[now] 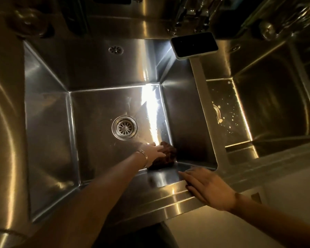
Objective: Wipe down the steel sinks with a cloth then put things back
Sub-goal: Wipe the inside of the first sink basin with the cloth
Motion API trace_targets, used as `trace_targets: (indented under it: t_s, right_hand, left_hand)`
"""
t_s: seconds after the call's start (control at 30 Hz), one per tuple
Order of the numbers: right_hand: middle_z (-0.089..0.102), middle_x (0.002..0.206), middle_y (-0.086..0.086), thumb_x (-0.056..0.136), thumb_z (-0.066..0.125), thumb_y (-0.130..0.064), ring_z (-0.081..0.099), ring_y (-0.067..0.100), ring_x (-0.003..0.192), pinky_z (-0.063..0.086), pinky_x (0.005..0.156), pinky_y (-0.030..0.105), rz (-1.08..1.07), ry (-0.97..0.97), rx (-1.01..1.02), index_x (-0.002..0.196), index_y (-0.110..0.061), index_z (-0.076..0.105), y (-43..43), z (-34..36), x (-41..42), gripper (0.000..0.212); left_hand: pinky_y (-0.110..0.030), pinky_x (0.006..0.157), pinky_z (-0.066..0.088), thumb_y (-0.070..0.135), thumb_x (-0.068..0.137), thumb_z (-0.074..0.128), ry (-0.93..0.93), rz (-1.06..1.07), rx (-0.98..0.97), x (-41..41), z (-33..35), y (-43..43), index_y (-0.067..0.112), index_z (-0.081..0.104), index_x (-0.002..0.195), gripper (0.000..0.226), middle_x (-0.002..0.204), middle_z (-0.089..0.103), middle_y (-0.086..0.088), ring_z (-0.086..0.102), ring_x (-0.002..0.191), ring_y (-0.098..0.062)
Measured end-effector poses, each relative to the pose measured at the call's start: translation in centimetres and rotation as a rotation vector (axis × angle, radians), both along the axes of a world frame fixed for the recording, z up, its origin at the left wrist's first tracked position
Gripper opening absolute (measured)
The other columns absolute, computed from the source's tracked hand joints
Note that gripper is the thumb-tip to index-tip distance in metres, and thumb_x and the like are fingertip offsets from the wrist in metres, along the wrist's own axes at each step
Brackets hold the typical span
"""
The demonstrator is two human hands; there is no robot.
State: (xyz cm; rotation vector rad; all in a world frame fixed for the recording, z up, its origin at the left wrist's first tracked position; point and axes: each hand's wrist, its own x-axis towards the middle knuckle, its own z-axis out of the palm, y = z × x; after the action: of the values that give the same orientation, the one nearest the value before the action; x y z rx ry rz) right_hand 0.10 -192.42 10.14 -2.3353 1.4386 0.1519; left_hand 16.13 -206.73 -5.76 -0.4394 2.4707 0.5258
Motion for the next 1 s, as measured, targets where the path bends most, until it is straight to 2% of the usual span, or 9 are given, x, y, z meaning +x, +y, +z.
trace_targets:
  t_s: [0.13, 0.23, 0.37, 0.5, 0.63, 0.73, 0.83, 1.0]
  right_hand:
    - [0.069, 0.109, -0.002, 0.095, 0.035, -0.039, 0.065, 0.014, 0.099, 0.053, 0.089, 0.031, 0.029, 0.019, 0.02, 0.121, -0.018, 0.063, 0.1, -0.7, -1.2, 0.044]
    - [0.067, 0.107, 0.002, 0.098, 0.033, -0.042, 0.064, 0.019, 0.096, 0.052, 0.081, 0.034, 0.029, -0.022, 0.076, 0.126, -0.021, 0.059, -0.4, -1.0, -2.5, 0.044]
    - [0.066, 0.101, 0.004, 0.095, 0.041, -0.041, 0.063, 0.02, 0.088, 0.051, 0.069, 0.033, 0.029, -0.069, 0.112, 0.121, -0.021, 0.062, -0.9, -1.5, -3.1, 0.039]
    - [0.065, 0.099, 0.004, 0.094, 0.042, -0.041, 0.062, 0.019, 0.087, 0.051, 0.068, 0.032, 0.016, -0.097, 0.13, 0.116, -0.019, 0.063, -1.0, -1.8, -3.2, 0.038]
    - [0.065, 0.098, 0.002, 0.091, 0.046, -0.038, 0.062, 0.019, 0.085, 0.05, 0.068, 0.031, -0.007, -0.117, 0.129, 0.11, -0.018, 0.065, -1.1, -2.0, -3.1, 0.033]
    - [0.064, 0.097, 0.0, 0.089, 0.05, -0.038, 0.061, 0.019, 0.085, 0.049, 0.067, 0.031, -0.013, -0.124, 0.128, 0.108, -0.02, 0.064, -1.0, -2.1, -3.2, 0.03]
    - [0.064, 0.095, -0.002, 0.09, 0.048, -0.039, 0.06, 0.017, 0.084, 0.049, 0.067, 0.03, -0.014, -0.122, 0.126, 0.108, -0.021, 0.064, -1.0, -2.2, -3.3, 0.03]
    - [0.065, 0.095, 0.001, 0.086, 0.055, -0.037, 0.061, 0.019, 0.083, 0.05, 0.066, 0.031, -0.017, -0.119, 0.118, 0.105, -0.019, 0.066, -0.8, -2.1, -3.2, 0.028]
  left_hand:
    - [-0.04, 0.104, 0.039, 0.021, 0.087, 0.059, 0.083, -0.115, 0.021, -0.6, -3.4, 0.2, 0.037, 0.02, 0.146, 0.073, 0.158, 0.006, 0.002, 0.022, 0.138, -0.028]
    - [-0.04, 0.109, 0.034, 0.019, 0.085, 0.061, 0.148, -0.18, 0.035, -1.0, -5.8, -0.3, 0.033, 0.017, 0.147, 0.078, 0.158, 0.004, 0.0, 0.016, 0.141, -0.027]
    - [-0.041, 0.11, 0.031, 0.02, 0.083, 0.063, 0.159, -0.225, 0.065, -1.8, -8.5, -0.6, 0.032, 0.012, 0.148, 0.083, 0.158, 0.005, -0.003, 0.012, 0.143, -0.028]
    - [-0.045, 0.109, 0.035, 0.014, 0.089, 0.054, 0.141, -0.161, 0.105, -2.9, -9.9, 0.3, 0.034, 0.008, 0.148, 0.077, 0.158, 0.001, -0.002, 0.008, 0.144, -0.03]
    - [-0.05, 0.113, 0.026, 0.009, 0.092, 0.049, 0.137, -0.144, 0.055, -3.7, -11.0, 1.4, 0.033, 0.01, 0.148, 0.073, 0.158, -0.004, -0.012, 0.003, 0.143, -0.036]
    - [-0.052, 0.108, 0.033, 0.013, 0.093, 0.047, 0.127, -0.158, 0.025, -4.2, -11.5, 1.5, 0.032, 0.014, 0.147, 0.067, 0.155, 0.0, -0.02, 0.007, 0.14, -0.043]
    - [-0.053, 0.091, 0.045, 0.015, 0.088, 0.054, 0.132, -0.114, 0.048, -5.3, -11.3, 1.7, 0.029, 0.024, 0.143, 0.064, 0.149, 0.014, -0.024, 0.016, 0.133, -0.047]
    - [-0.044, 0.089, 0.05, 0.024, 0.086, 0.058, 0.195, 0.073, 0.044, -7.7, -7.7, -0.4, 0.028, 0.028, 0.141, 0.063, 0.143, 0.027, -0.014, 0.031, 0.126, -0.035]
